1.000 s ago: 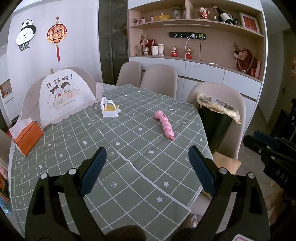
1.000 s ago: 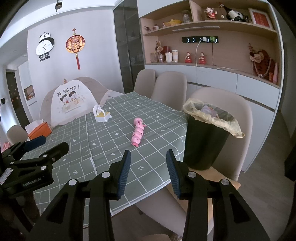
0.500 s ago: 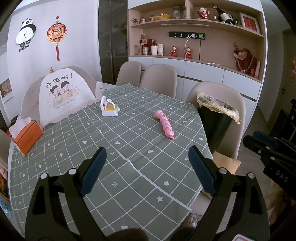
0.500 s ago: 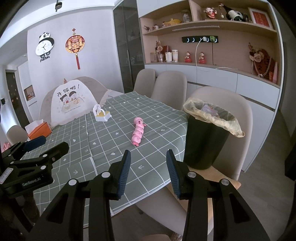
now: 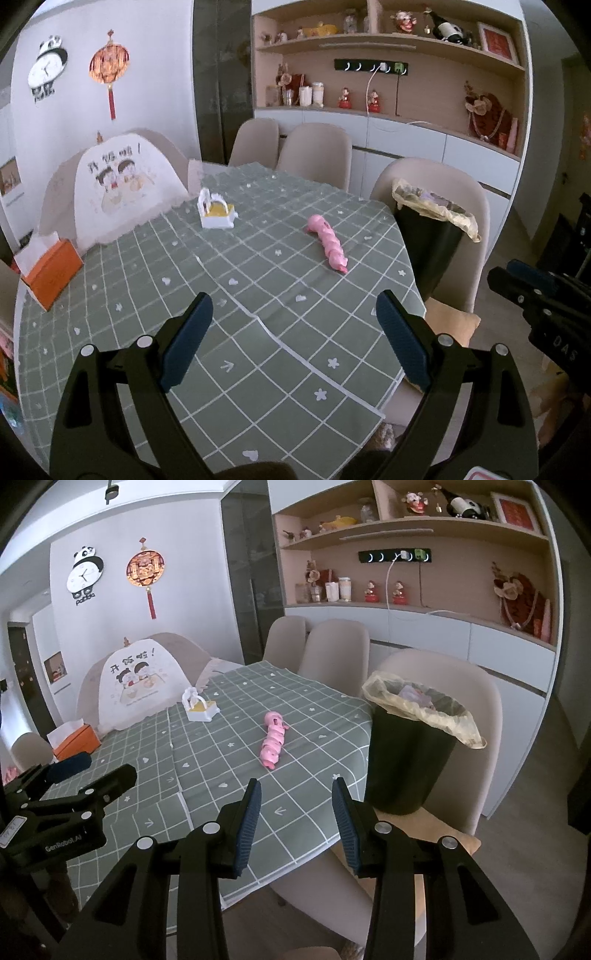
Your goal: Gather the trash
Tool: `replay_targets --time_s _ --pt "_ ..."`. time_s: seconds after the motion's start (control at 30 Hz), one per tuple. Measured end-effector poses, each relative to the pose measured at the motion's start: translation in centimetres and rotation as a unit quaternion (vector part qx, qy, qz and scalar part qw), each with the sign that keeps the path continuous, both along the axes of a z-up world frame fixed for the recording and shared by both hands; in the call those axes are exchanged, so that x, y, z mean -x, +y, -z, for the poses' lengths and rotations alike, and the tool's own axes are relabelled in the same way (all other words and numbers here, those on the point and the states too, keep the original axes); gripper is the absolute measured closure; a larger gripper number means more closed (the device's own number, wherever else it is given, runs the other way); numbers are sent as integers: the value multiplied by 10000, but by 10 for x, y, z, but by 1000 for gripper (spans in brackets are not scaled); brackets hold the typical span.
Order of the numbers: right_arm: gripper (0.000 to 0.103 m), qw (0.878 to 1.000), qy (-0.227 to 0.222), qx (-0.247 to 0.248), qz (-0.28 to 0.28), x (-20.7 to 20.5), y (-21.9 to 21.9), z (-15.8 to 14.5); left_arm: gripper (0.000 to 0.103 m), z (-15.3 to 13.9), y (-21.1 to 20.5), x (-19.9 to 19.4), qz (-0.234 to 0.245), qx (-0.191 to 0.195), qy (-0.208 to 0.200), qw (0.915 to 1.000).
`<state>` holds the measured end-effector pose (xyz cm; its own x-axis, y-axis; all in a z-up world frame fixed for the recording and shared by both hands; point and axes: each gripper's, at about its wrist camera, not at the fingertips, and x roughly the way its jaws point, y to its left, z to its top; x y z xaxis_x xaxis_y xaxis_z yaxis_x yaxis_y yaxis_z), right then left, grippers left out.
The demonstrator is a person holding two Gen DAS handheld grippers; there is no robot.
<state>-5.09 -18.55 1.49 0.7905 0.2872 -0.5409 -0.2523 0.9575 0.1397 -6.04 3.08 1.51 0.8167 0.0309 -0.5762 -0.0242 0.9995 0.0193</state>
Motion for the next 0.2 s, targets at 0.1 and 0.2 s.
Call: replay_targets --time_s 0.1,0.2 --pt "65 10000 55 16 -31 -6 4 2 17 10 17 -11 -178 19 299 9994" --pt "65 9995 208 57 -238 -24 17 7 17 27 65 -29 -779 207 621 9948"
